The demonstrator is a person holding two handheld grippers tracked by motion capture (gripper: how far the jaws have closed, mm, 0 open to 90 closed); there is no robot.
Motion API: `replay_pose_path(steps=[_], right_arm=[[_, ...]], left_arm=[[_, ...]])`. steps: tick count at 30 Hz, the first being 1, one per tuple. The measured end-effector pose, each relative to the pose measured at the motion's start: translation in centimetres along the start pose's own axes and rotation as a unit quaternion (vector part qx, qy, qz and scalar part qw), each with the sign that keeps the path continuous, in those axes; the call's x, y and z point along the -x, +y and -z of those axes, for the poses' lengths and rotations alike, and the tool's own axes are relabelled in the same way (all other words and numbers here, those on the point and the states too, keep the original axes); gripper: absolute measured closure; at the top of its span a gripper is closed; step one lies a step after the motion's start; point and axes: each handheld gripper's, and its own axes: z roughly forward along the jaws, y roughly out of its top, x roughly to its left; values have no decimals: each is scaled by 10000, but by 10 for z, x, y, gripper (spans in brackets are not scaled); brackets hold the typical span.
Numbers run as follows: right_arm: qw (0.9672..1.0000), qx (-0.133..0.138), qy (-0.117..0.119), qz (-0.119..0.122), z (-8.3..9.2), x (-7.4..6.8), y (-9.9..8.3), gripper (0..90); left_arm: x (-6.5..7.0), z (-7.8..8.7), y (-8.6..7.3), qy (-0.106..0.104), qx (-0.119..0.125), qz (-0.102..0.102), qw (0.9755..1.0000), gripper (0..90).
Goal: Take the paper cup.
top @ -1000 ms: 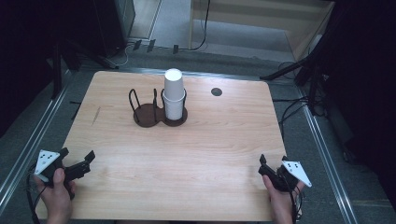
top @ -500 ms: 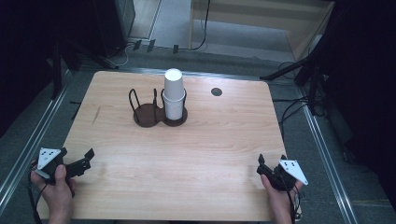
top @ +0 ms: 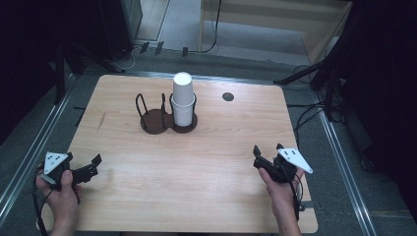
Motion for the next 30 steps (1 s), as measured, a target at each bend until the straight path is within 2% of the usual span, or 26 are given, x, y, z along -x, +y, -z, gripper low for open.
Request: replay_pose_path(steps=[3,4,5,9,15,20,25,30], right_arm=[[9999,36,149,51,-7,-13,12,175],[9999,36,149,51,-7,-13,12,175],[9998,53,191,98,-13,-22,18,171],[9993,34,317,175,-25,-37,25,150],[9990,28,445,77,-37,-53,33,127],[9984,-42,502,239,-46,-67,39,123],[9979,-11,621,166,-51,-76,47,120],[9968,22,756,242,-58,-93,56,116]], left_arm=[[-1,0,0,-34,0,34,10000,0],[-1,0,0,-34,0,34,10000,0],[-1,0,0,-40,2,21,10000,0],[-1,0,0,-47,11,42,10000,0],[-2,1,0,-79,49,64,9999,0],[-1,0,0,-52,13,11,10000,0],[-1,0,0,-96,15,49,9999,0],[-1,1,0,-110,-11,8,9999,0]])
